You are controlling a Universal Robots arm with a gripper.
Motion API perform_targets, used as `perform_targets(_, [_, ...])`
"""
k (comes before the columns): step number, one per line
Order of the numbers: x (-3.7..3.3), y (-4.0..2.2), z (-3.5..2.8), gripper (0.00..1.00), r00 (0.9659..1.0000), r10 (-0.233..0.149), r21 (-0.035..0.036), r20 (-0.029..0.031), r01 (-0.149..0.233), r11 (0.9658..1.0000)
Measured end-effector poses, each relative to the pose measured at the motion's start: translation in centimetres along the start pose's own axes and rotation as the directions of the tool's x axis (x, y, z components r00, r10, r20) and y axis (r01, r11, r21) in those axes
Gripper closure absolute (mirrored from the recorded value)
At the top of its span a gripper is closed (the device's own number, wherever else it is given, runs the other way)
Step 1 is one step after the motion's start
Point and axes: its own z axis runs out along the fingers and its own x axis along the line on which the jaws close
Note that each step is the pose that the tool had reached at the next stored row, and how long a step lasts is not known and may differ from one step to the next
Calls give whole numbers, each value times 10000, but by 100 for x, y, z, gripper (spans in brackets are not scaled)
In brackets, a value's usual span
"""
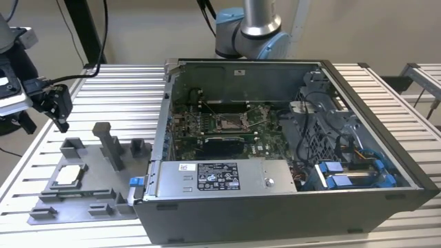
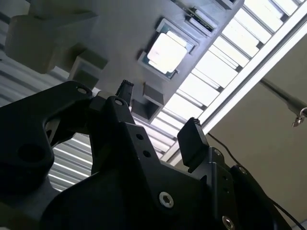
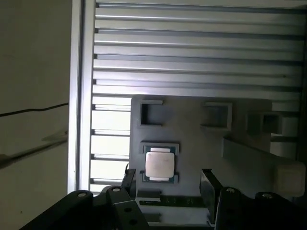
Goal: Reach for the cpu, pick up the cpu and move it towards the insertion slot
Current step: 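Pick up the cpu and move it towards the insertion slot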
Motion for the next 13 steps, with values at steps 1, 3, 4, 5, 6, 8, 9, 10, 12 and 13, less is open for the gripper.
perform_targets(1, [0, 0, 13, 0, 10000, 0, 0, 0, 0, 10000])
perform_targets(3, [0, -2, 42, 0, 10000, 0, 0, 0, 0, 10000])
perform_targets(4, [0, -2, 59, 0, 10000, 2, 0, -1, -2, 10000])
perform_targets(5, [1, -3, 78, 0, 10000, 2, 0, -2, -2, 10000])
perform_targets(6, [0, -4, 95, 0, 10000, 2, 0, -1, -2, 10000])
perform_targets(8, [0, -6, 133, 0, 10000, 2, 0, -1, -2, 10000])
perform_targets(9, [1, -6, 147, 0, 10000, 3, 0, -2, -3, 10000])
perform_targets(10, [1, -7, 163, 0, 10000, 3, 0, -2, -3, 10000])
perform_targets(12, [1, -9, 197, 0, 10000, 3, -1, -2, -3, 10000])
perform_targets(13, [1, -10, 215, 0, 10000, 2, -1, -1, -2, 10000])
